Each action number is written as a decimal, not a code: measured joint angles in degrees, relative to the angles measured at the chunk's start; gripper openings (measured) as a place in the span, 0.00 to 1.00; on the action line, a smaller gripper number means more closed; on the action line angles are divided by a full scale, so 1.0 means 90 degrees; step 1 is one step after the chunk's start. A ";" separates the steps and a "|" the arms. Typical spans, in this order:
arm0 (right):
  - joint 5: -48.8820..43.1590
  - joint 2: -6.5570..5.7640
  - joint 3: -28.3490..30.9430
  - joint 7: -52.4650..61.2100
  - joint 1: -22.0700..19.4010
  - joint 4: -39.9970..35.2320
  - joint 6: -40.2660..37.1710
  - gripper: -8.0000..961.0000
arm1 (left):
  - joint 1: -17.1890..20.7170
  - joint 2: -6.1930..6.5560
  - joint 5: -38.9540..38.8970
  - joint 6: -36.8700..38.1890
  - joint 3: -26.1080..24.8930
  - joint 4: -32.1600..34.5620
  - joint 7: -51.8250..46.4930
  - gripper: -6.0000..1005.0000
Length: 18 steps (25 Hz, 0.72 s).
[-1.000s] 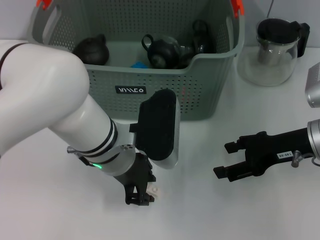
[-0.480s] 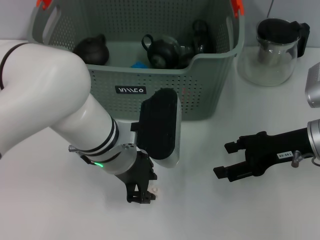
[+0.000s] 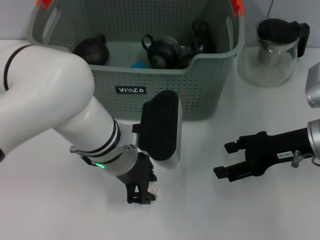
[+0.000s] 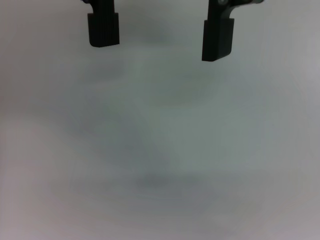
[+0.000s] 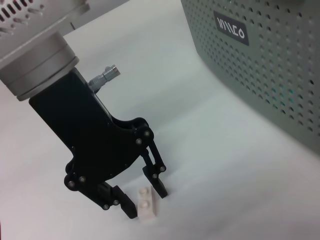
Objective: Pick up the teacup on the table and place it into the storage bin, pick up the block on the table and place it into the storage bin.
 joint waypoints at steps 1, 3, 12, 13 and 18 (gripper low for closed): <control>0.0000 0.0000 0.0000 0.0000 0.0000 0.0000 0.0000 0.96 | 0.0000 0.0000 0.0000 0.0000 0.0001 0.0002 -0.0002 0.41; 0.0000 0.0000 0.0000 0.0000 0.0000 0.0000 0.0000 0.96 | 0.0000 0.0000 0.0000 -0.0001 0.0003 0.0006 -0.0007 0.41; 0.0000 -0.0002 0.0000 0.0000 0.0000 0.0000 0.0003 0.96 | -0.0036 0.0008 -0.0012 0.0028 -0.0035 0.0024 -0.0111 0.34; 0.0000 -0.0003 0.0000 0.0000 0.0000 0.0000 0.0006 0.96 | -0.0040 0.0009 -0.0023 0.0044 -0.0042 0.0041 -0.0117 0.32; 0.0000 -0.0009 0.0000 0.0000 -0.0007 0.0000 0.0011 0.96 | -0.0016 0.0008 -0.0209 0.0411 -0.0274 0.0500 -0.0203 0.18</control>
